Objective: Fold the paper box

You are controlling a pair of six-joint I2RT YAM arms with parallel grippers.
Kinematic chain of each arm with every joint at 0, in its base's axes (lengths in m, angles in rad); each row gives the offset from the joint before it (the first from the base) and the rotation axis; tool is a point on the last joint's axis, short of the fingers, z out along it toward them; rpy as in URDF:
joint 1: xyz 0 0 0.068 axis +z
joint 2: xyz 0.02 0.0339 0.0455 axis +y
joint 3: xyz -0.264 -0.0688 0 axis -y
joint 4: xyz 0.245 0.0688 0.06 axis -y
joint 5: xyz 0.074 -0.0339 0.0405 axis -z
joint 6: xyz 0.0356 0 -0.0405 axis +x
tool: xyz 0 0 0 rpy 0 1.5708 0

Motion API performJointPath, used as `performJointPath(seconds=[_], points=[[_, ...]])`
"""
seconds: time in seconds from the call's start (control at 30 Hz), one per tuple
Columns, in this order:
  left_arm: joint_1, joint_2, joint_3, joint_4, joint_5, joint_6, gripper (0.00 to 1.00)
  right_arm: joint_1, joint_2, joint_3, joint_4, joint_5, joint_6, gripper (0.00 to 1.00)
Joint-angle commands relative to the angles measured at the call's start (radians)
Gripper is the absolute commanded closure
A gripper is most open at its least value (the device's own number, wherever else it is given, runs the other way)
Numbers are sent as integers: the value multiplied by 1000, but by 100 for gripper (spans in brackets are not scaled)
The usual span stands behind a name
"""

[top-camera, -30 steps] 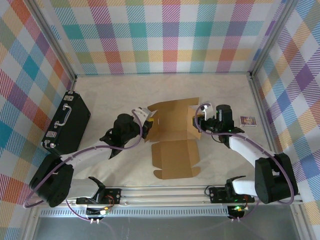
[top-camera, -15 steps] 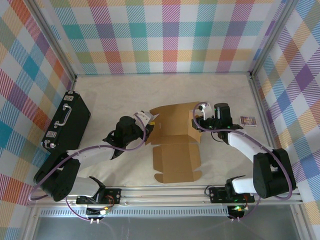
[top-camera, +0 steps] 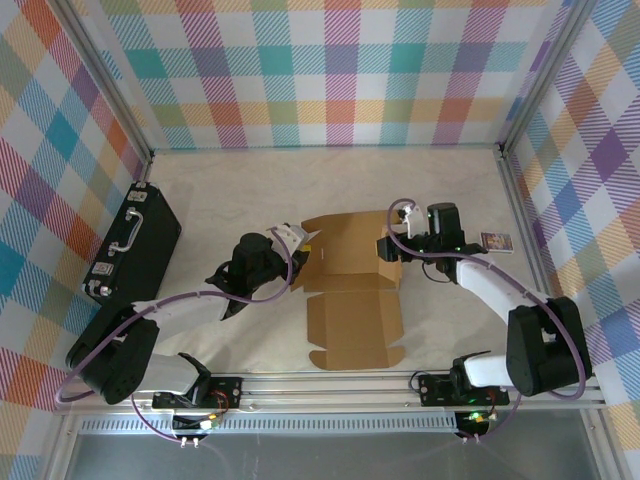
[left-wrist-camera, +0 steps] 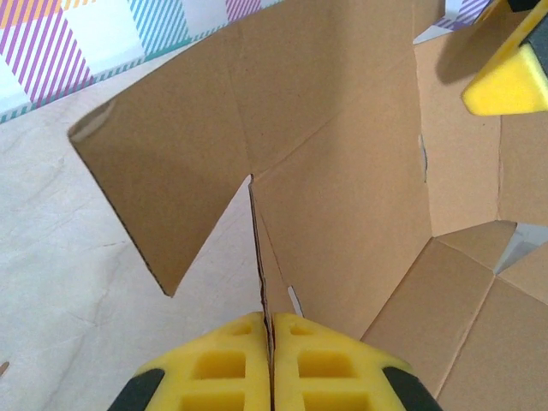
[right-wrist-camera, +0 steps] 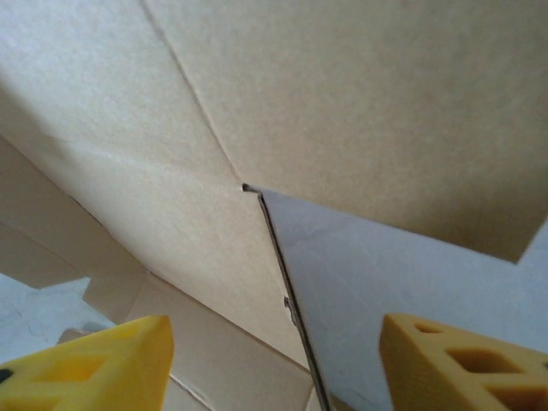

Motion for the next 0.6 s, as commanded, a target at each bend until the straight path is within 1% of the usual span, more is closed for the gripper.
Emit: performJointPath(seconds=[0.0, 0.17, 0.33, 0.4, 0.47, 0.57], points=[[-16, -19, -12, -56, 2, 48, 100, 3, -82, 12, -48, 42, 24, 27], [-24, -39, -23, -49, -13, 57, 100, 3, -210, 20, -148, 158, 36, 17], [-24, -35, -24, -44, -19, 56, 100, 3, -307, 60, -231, 182, 11, 16], [-26, -37, -26, -42, -20, 52, 100, 3, -329, 83, -254, 166, 4, 16], [-27, -38, -26, -40, -22, 43, 100, 5, -352, 103, -274, 123, 9, 17], [-27, -47, -16, -55, -43, 18, 100, 20, -392, 106, -264, -7, 44, 21]])
